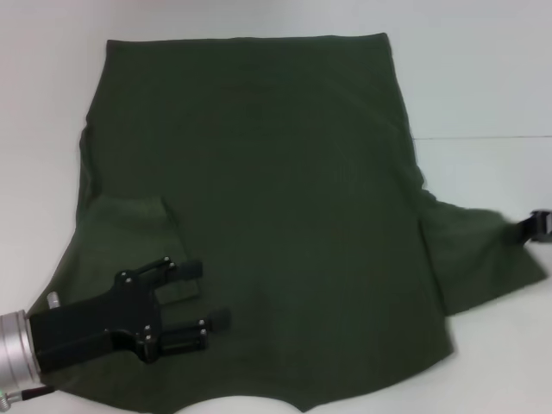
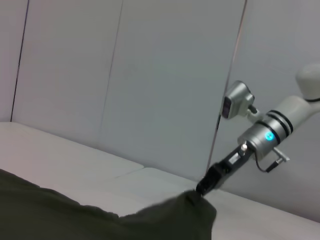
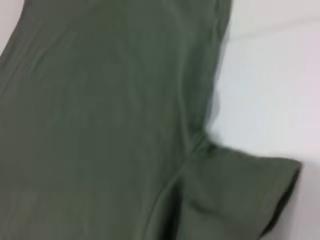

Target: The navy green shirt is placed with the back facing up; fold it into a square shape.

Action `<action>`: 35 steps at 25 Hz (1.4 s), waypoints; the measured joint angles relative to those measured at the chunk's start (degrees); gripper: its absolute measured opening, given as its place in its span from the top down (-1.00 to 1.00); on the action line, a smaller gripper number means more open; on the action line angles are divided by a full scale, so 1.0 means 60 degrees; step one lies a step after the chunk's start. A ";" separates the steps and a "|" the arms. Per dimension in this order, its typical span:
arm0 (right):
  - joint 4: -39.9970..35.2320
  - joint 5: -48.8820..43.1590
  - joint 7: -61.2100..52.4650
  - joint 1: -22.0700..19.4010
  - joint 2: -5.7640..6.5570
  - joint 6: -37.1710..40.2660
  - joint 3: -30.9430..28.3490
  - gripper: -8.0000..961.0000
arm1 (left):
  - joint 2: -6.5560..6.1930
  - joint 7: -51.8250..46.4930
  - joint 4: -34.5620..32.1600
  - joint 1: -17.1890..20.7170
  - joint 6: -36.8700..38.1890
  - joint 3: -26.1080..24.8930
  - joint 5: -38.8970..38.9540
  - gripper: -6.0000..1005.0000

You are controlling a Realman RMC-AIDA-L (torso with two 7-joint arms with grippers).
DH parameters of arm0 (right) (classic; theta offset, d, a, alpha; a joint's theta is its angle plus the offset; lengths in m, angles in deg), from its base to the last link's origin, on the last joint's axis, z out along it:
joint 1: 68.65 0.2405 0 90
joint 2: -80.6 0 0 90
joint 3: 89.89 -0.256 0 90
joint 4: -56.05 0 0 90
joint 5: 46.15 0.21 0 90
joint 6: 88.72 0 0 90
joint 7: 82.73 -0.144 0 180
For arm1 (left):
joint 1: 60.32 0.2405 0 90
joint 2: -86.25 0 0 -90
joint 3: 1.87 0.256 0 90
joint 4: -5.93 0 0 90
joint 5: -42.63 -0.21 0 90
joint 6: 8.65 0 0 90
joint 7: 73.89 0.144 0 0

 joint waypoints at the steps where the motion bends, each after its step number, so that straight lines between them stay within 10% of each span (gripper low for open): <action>1: -0.0159 0.0018 0.0099 -0.0032 0.0049 0.0056 -0.0078 0.96 | 0.0000 -0.0003 -0.0003 0.0003 0.0000 0.0000 0.0000 -0.77; 15: -0.1019 0.0032 0.1200 0.0684 -0.0001 0.0296 -0.0021 0.96 | -0.0011 -0.0207 -0.0056 0.0002 0.0146 -0.0188 -0.0001 -0.78; 35: 0.0484 -0.0530 -0.0044 0.3785 -0.1629 -0.1439 0.3581 0.72 | -0.0094 -0.0218 -0.0107 0.0134 0.0745 -0.1134 0.0015 -0.78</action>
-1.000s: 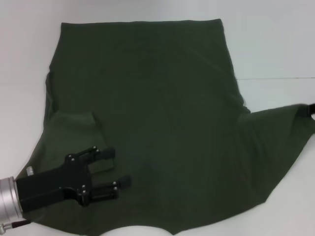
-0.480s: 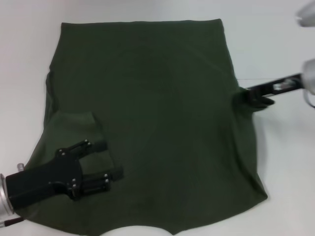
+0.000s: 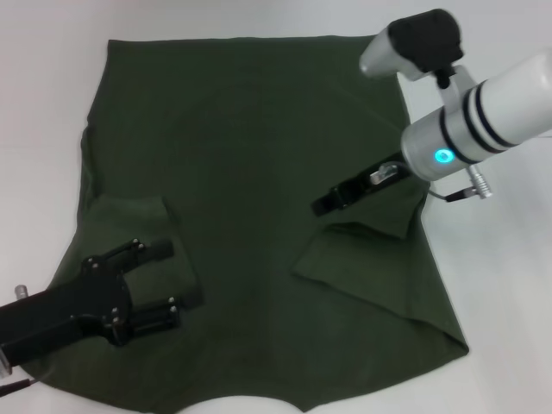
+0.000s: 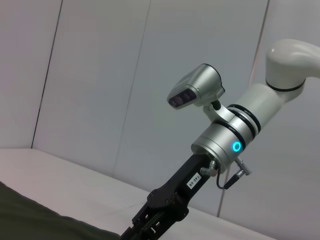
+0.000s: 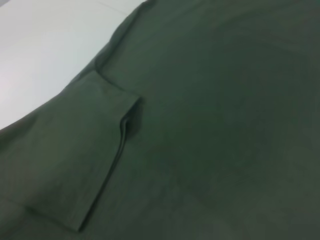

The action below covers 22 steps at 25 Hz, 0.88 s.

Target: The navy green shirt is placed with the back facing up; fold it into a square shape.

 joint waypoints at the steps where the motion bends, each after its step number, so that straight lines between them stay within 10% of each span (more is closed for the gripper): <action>1: -0.0017 -0.0008 -0.0006 0.0011 -0.0043 -0.0007 -0.0020 0.65 | -0.0004 -0.0004 -0.0013 0.0001 0.0001 -0.0012 0.0000 -0.78; 12: -0.0024 0.0014 -0.1105 -0.0936 0.0634 -0.0342 -0.0365 -0.33 | -0.0037 -0.0147 -0.0115 -0.0093 0.0012 -0.0027 -0.0026 -0.77; 22: 0.0764 0.0037 -0.1204 -0.1332 0.0591 -0.1155 -0.0801 -0.80 | -0.0038 -0.0115 -0.0048 -0.0162 -0.0011 0.0033 -0.0054 -0.78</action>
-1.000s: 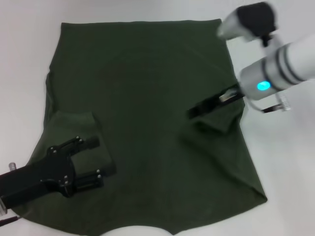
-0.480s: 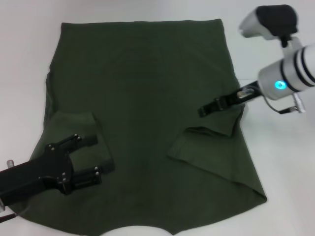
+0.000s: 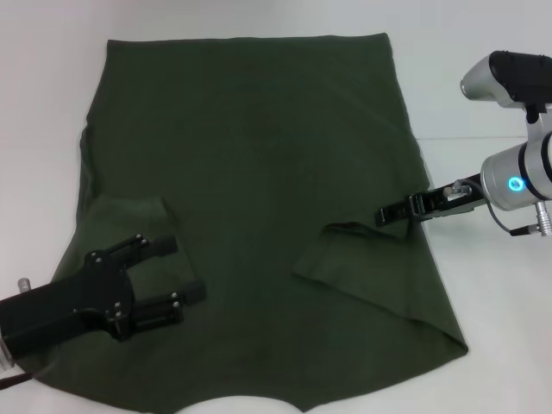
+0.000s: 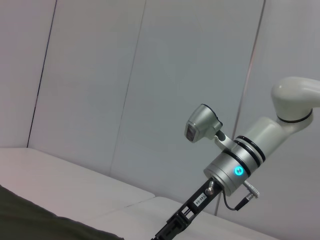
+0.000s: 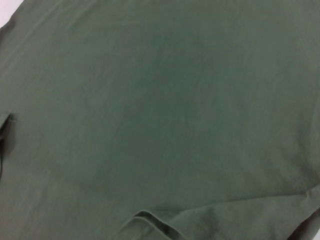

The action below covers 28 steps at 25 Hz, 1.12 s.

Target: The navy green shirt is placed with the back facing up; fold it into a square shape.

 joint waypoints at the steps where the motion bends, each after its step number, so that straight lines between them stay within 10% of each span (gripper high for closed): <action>1: 0.0021 0.0000 0.0002 -0.0011 -0.0027 -0.0068 -0.0008 -0.80 | 0.0001 0.0013 0.0004 0.0000 -0.0018 0.0002 -0.0001 -0.78; 28: 0.0200 0.1798 0.0892 -0.0391 -0.0704 -0.1780 -0.0011 -0.80 | 0.0012 -0.0009 -0.0015 0.0045 0.0042 -0.0001 0.0035 -0.77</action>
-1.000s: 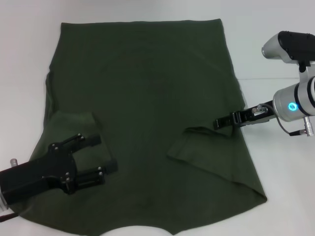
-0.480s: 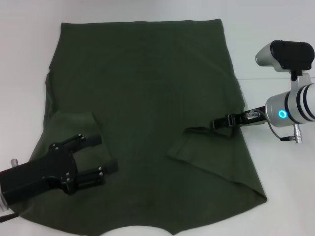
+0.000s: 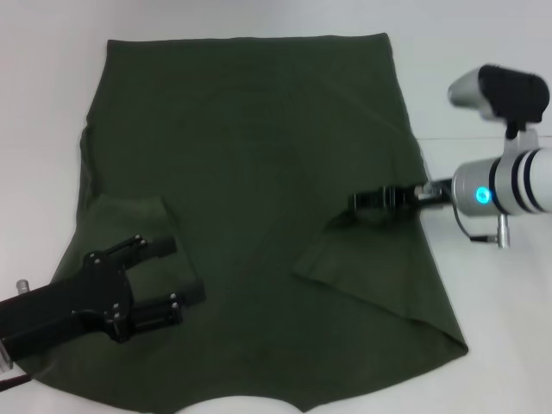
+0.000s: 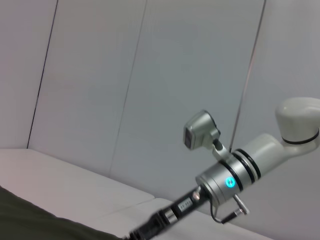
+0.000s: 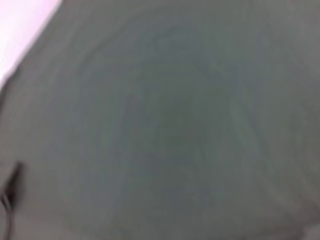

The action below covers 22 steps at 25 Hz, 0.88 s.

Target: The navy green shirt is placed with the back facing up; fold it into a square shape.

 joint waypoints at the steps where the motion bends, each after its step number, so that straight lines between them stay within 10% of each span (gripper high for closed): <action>1: -0.0074 0.0381 0.0158 -0.0026 0.0046 0.0003 0.0002 -0.80 | 0.0001 0.0006 0.0001 0.0000 0.0008 0.0002 0.0002 -0.77; 15: -0.1015 0.2697 0.1814 -0.0227 0.0611 0.0242 -0.0236 -0.80 | 0.0002 -0.0213 0.0052 -0.0101 0.0036 -0.0046 0.0018 -0.77; 22: -0.1128 0.5032 0.6015 -0.1617 0.0634 0.3437 -0.1385 -0.80 | -0.0045 -0.0500 0.0026 -0.0134 -0.0057 -0.0048 -0.0023 -0.77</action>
